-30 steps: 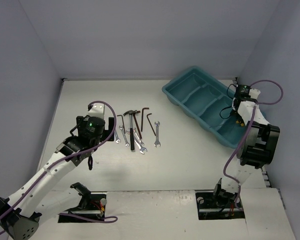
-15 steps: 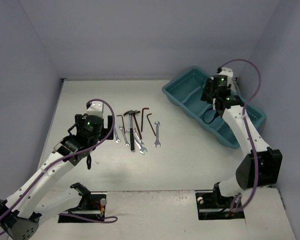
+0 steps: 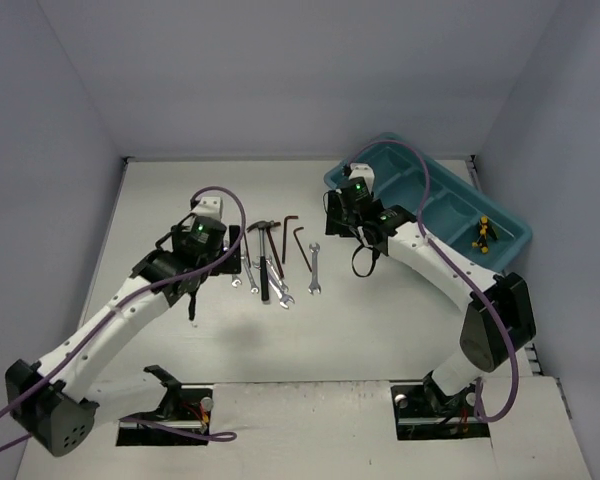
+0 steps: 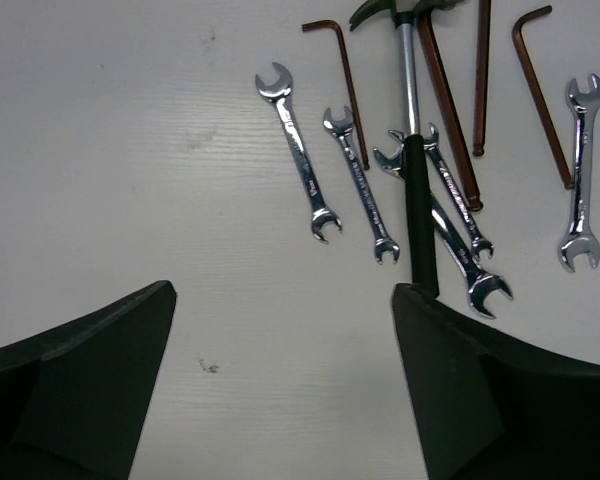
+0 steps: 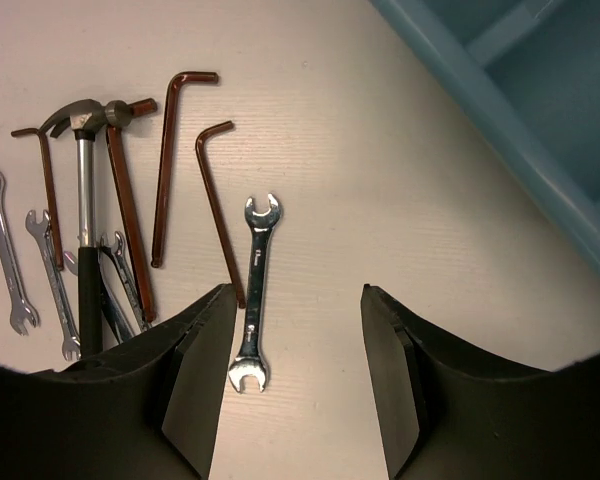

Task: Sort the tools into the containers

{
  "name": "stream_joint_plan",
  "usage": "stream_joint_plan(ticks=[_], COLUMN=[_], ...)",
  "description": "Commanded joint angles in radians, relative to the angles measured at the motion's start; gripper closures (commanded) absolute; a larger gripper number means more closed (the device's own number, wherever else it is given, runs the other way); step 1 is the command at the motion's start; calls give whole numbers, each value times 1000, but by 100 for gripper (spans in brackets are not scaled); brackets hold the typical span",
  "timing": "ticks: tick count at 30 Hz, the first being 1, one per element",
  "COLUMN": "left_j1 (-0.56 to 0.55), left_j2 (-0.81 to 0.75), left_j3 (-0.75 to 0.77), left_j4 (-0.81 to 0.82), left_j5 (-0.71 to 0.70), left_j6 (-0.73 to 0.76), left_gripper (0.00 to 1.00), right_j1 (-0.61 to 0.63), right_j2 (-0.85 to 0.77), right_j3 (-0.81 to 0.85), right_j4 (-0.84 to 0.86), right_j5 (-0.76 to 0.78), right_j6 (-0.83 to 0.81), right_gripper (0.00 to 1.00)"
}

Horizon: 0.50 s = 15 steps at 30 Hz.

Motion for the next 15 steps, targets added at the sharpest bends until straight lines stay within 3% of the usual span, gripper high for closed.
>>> stream_joint_plan(ticks=[1, 5, 15], left_j1=[6, 24, 132], left_j2=[184, 357, 729], left_j3=[146, 261, 477], left_j4=[89, 120, 138], left_j5=[72, 116, 231], left_j6=[-57, -74, -91], left_gripper=[25, 36, 46], right_j1=[11, 11, 10], right_j2=[-82, -178, -443], right_j3=[-55, -137, -300], right_j4=[50, 50, 46], right_j5=[18, 14, -43], right_j6=[48, 51, 61], right_gripper=[50, 50, 49])
